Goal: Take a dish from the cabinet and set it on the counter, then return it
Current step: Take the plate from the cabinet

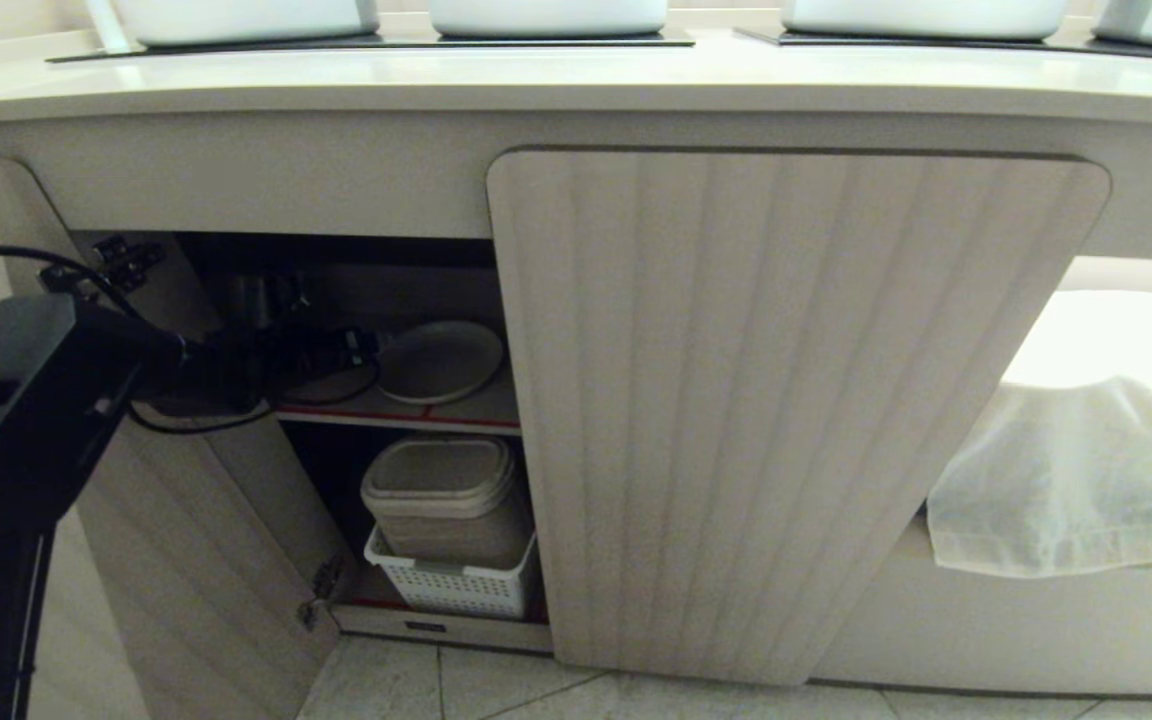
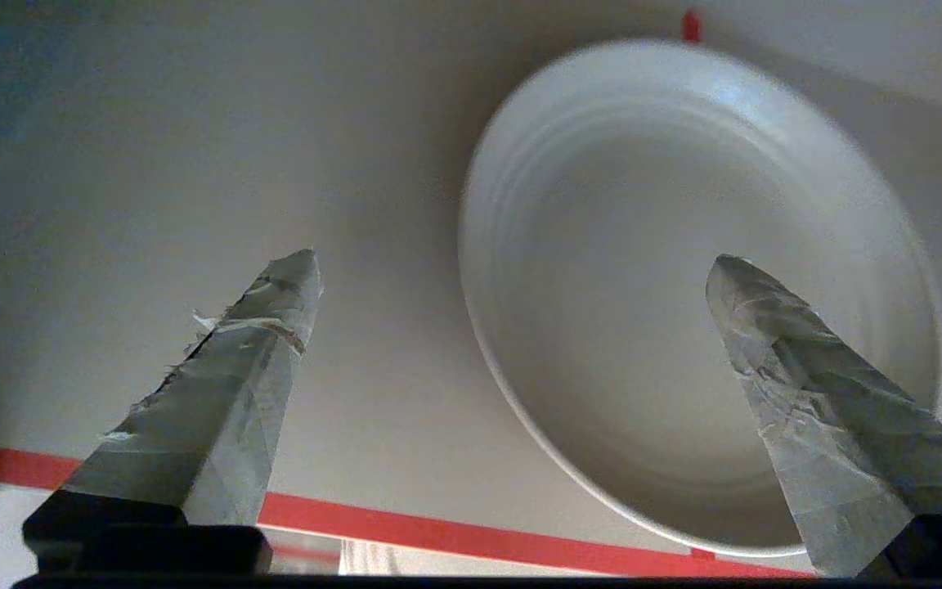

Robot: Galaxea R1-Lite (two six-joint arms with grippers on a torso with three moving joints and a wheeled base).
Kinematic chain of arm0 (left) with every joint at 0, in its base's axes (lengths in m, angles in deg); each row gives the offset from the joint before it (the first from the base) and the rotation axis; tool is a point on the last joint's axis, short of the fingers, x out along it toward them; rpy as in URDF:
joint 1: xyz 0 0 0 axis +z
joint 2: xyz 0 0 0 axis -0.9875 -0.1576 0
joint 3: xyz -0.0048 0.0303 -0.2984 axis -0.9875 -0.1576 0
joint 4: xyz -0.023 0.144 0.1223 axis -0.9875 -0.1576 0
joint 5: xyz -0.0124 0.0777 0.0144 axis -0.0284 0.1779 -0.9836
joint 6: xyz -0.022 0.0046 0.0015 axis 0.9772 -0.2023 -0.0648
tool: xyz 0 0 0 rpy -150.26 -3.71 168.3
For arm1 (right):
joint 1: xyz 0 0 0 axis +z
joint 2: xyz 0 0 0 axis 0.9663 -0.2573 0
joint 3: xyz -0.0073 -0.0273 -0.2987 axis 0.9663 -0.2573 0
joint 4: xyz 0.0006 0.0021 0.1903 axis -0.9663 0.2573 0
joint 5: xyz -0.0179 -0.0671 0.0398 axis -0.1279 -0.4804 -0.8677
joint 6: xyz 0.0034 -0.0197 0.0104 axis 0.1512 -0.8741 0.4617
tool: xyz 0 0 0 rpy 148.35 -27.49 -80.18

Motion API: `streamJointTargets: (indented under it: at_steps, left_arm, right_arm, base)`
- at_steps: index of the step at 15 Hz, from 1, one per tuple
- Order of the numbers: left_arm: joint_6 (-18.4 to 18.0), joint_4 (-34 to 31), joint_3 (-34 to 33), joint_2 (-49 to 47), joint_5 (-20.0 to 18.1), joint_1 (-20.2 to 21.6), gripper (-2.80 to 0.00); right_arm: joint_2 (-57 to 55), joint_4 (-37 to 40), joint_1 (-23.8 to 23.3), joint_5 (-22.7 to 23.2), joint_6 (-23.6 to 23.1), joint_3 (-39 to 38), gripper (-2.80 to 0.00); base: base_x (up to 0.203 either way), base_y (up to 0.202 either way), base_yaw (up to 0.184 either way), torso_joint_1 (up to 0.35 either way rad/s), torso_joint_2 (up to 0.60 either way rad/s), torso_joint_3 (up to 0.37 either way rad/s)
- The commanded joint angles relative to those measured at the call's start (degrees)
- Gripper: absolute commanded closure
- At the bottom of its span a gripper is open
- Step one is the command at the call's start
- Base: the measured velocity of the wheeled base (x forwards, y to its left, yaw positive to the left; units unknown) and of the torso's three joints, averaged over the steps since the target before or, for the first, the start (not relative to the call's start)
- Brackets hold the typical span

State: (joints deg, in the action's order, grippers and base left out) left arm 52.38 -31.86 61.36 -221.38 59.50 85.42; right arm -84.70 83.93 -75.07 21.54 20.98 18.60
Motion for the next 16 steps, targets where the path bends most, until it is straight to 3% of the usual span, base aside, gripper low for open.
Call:
streamJointTargets:
  at_steps: [1, 8, 12, 16]
  left_arm:
    - [0.1, -1.9, 2.1, -1.0, -0.1, -0.1, -2.80]
    - [3.6, -15.8, 12.7, -3.0, -0.1, -0.1, -2.80]
    - [3.5, -23.5, 19.5, -5.1, -0.2, -0.2, -2.80]
    - [1.6, -27.6, 19.8, -5.1, -1.8, -0.2, -2.80]
  right_arm:
    - [-0.1, -0.1, 0.0, 0.0, 0.0, 0.0, 0.00]
    - [-0.1, -0.1, 0.0, 0.0, 0.0, 0.0, 0.00]
    - [-0.1, 0.0, 0.0, 0.0, 0.0, 0.0, 0.00]
    - [-0.1, -0.1, 0.0, 0.0, 0.0, 0.0, 0.00]
  base:
    - [0.000, 0.000, 0.000, 0.000, 0.00, 0.000]
    - [0.000, 0.000, 0.000, 0.000, 0.00, 0.000]
    - [0.000, 0.000, 0.000, 0.000, 0.00, 0.000]
    - [0.000, 0.000, 0.000, 0.000, 0.00, 0.000]
